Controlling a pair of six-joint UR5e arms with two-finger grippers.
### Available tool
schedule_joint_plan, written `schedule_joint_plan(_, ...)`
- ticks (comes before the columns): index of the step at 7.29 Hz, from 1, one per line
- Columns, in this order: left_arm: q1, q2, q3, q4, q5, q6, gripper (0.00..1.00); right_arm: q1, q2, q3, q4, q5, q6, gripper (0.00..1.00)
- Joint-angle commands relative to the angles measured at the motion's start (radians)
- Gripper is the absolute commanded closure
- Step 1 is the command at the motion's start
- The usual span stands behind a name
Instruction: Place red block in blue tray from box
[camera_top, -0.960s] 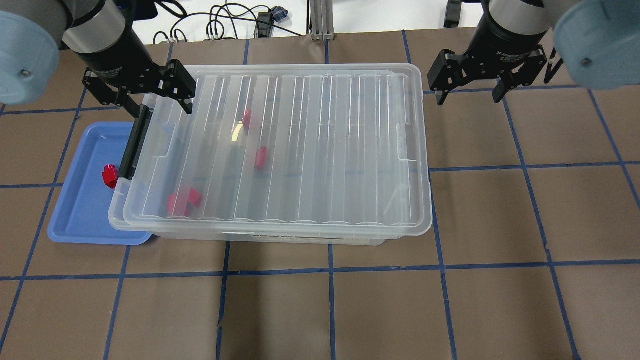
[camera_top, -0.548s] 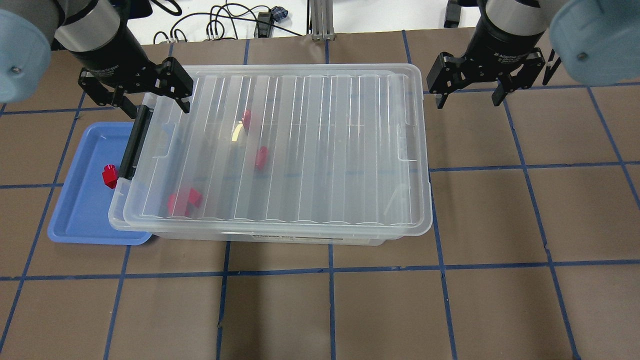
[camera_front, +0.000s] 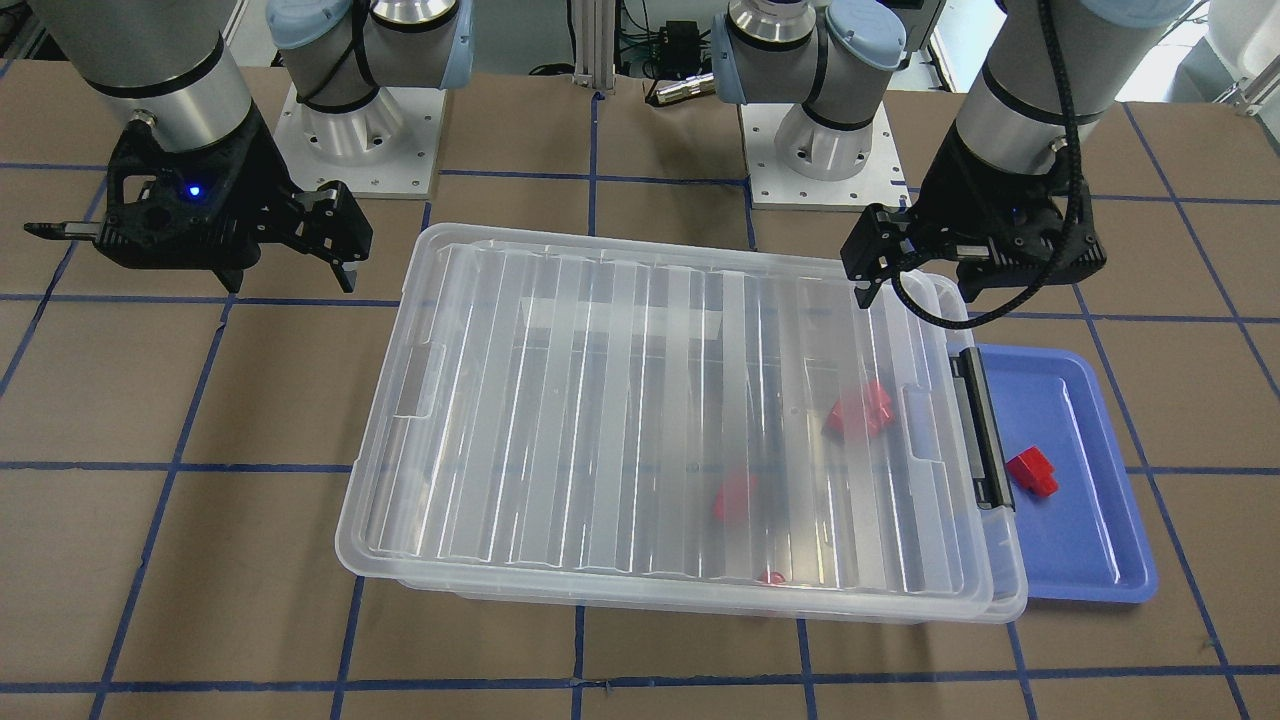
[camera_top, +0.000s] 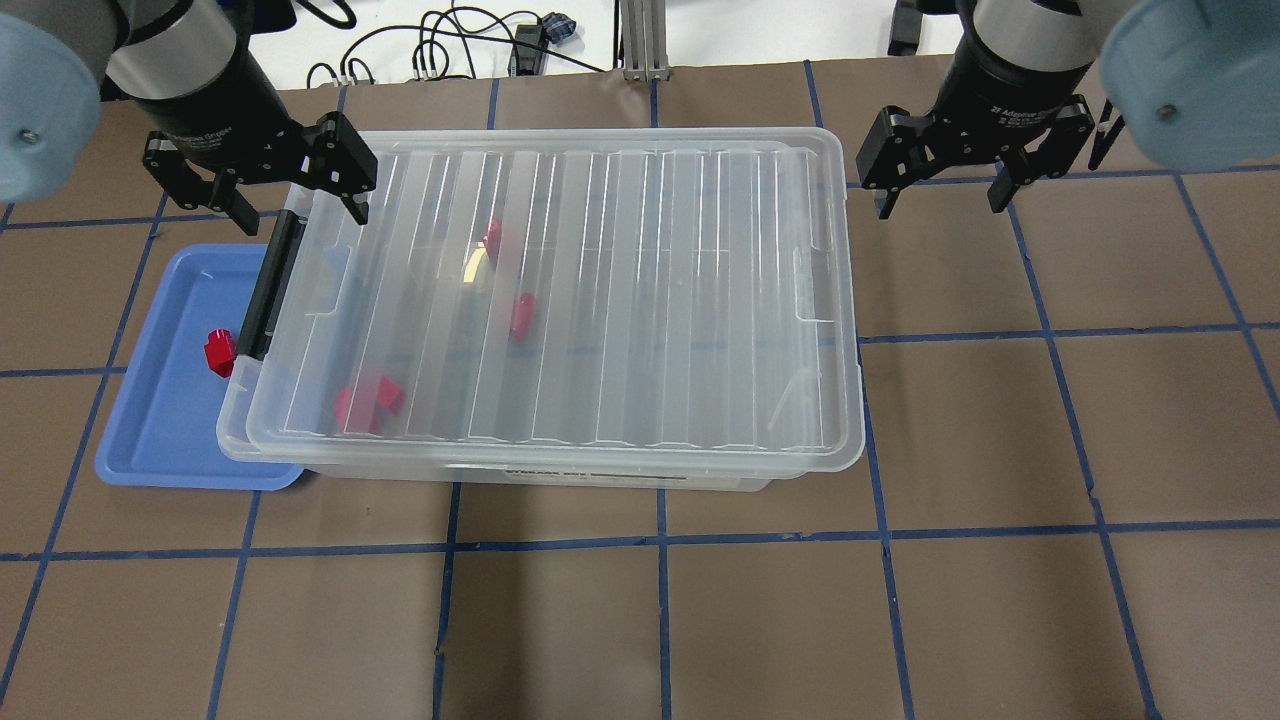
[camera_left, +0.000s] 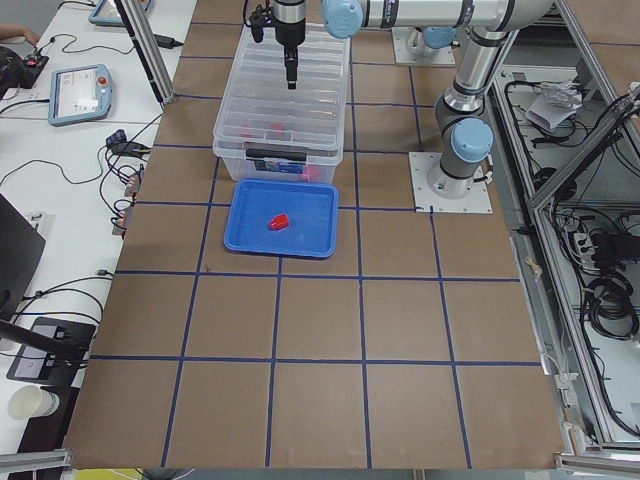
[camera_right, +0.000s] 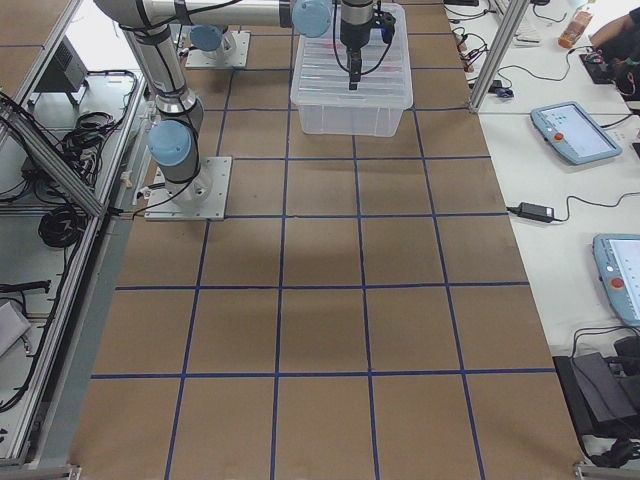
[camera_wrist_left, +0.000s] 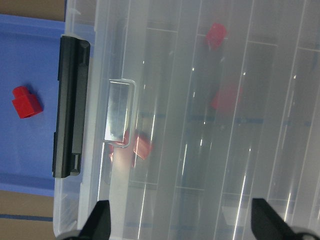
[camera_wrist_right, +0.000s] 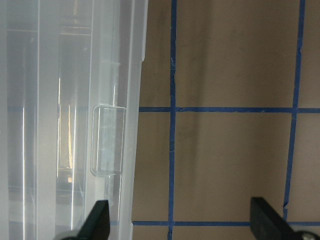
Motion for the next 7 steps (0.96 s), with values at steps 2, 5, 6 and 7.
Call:
schedule_joint_plan(2, -0.059, 0.008, 0.003, 0.003, 0.017, -0.011, 0.00, 0.000, -0.001, 0.000, 0.002, 0.000, 0.001, 0.00)
schedule_joint_plan(5, -0.060, 0.005, -0.027, 0.036, 0.007, 0.004, 0.00, -0.003, -0.001, 0.000, 0.014, 0.000, 0.001, 0.00)
schedule_joint_plan(6, -0.062, 0.016, -0.035, 0.048, 0.004, 0.004, 0.00, -0.003, -0.001, -0.001, 0.013, 0.000, 0.001, 0.00)
schedule_joint_plan(7, -0.057, 0.016, -0.044, 0.045, 0.004, 0.004, 0.00, -0.003, 0.000, -0.005, 0.013, 0.001, 0.003, 0.00)
